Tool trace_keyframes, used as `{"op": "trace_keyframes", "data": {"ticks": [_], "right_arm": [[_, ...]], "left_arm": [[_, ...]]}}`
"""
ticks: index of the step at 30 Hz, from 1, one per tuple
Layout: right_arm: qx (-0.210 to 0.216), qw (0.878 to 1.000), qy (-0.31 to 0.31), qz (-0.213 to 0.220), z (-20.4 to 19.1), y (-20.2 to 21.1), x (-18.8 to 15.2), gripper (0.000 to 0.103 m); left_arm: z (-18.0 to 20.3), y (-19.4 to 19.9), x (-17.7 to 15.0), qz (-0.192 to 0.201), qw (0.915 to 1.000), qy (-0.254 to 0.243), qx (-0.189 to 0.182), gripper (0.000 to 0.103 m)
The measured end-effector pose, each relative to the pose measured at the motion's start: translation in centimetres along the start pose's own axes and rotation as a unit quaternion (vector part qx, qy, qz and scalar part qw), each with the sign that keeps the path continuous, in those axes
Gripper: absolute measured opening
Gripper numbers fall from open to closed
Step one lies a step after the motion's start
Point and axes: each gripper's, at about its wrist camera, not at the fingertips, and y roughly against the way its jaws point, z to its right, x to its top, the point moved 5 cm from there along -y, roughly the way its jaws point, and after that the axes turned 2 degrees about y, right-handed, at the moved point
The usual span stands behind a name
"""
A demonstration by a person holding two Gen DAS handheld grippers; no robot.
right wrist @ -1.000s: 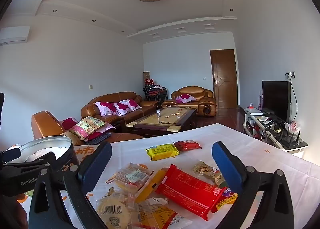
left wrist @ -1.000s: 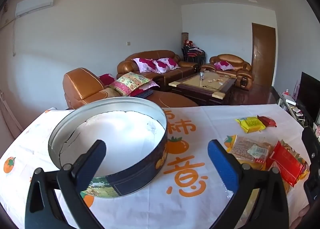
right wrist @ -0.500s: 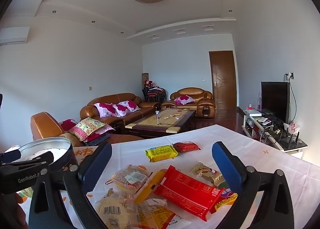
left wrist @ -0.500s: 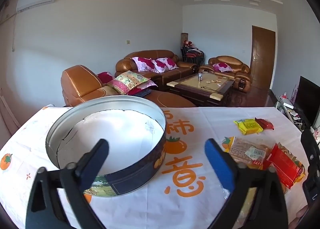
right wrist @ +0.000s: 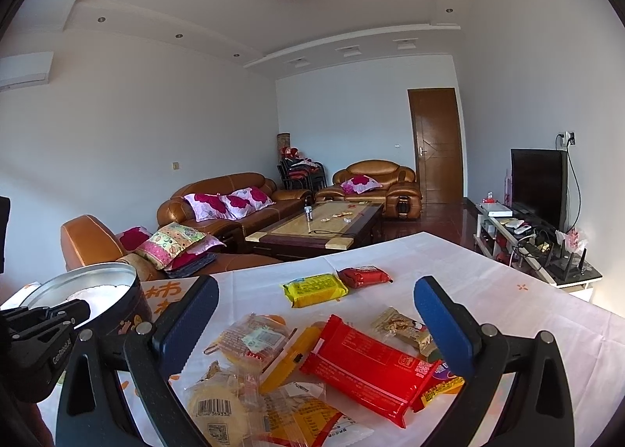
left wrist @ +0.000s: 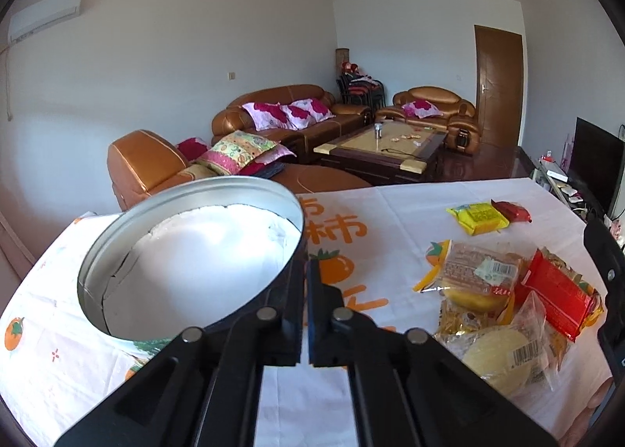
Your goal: Organize snacks
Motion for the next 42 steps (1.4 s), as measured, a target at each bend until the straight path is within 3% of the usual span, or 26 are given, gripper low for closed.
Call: {"op": "trace_keyframes", "data": {"ticks": [8,12,13,15,16,36,42], "right_arm": [[-0.002,1.000,0.004,0.000,-0.11,0.07,-0.10,0.101],[-0.002,1.000,0.005,0.000,-0.06,0.07,-0.11,0.101],[-0.001,1.000,0.004,0.000,-0.05,0.08,-0.11,0.101],[-0.002,1.000,0.004,0.000,-0.10,0.06,-0.10,0.101],[-0.002,1.000,0.005,0.000,-0.11,0.05,-0.09,0.101],[-0.002,1.000,0.005,0.002,-0.13,0.08,-0.02,0.101],[-0.002,1.000,0.006,0.002,-0.16,0.09,-0.01,0.101]], "left_arm": [[-0.21,-0.06,0.09,0.002,1.0000,0.005,-0.002,0.061],[-0.13,0.03,0.05,0.004,1.0000,0.003,-0.001,0.065],[-0.13,0.03,0.04,0.004,1.0000,0.004,0.000,0.061],[-0.03,0.07,-0.02,0.004,1.0000,0.005,0.000,0.065],[0.00,0.07,-0.03,0.004,1.0000,0.005,0.000,0.061],[-0.12,-0.03,-0.01,0.007,1.0000,0.006,0.000,0.070],[-0.05,0.03,0.03,0.008,0.9999,0.006,-0.001,0.067]]}}
